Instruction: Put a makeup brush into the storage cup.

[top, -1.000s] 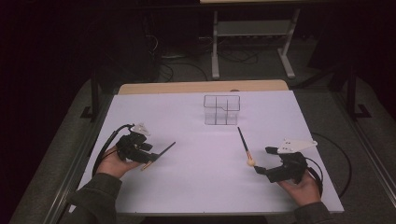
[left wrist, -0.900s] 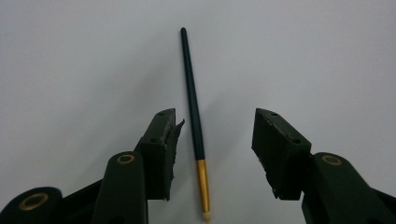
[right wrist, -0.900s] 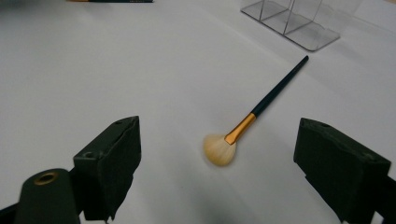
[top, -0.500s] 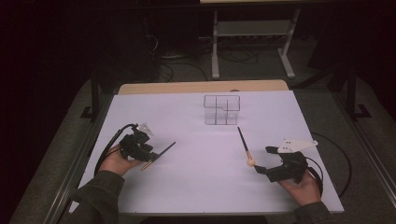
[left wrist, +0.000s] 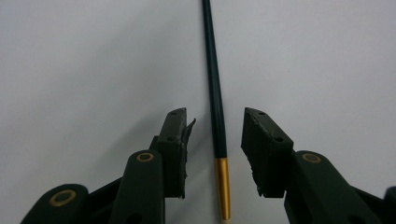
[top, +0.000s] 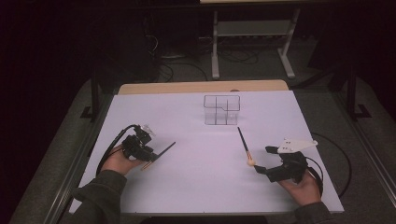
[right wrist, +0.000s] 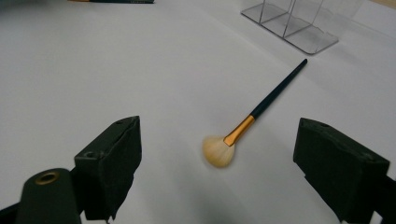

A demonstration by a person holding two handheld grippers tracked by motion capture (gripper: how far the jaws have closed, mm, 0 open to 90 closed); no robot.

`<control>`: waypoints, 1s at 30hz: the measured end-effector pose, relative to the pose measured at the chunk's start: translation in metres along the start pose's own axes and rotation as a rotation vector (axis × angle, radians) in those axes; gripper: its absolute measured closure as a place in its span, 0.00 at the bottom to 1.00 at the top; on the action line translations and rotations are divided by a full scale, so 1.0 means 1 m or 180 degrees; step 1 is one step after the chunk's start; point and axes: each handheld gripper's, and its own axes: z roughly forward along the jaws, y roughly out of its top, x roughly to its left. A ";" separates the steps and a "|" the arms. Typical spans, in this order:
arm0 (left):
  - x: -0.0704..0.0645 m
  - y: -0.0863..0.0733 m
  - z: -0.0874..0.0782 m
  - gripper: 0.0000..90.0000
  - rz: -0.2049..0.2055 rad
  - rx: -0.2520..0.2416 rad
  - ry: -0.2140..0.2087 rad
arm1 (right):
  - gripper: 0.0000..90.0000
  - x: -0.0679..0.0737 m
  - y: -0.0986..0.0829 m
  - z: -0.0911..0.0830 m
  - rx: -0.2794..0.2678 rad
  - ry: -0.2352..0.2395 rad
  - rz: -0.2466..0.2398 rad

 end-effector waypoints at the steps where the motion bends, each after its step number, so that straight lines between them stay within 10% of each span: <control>1: 0.000 0.000 0.001 0.68 0.0012 0.0023 -0.0010 | 0.16 0.000 0.000 0.000 0.0002 -0.0007 0.0001; 30: -0.008 0.001 0.015 0.88 0.0096 0.0226 0.0132 | 0.16 0.000 0.001 -0.001 0.0032 -0.0053 -0.0058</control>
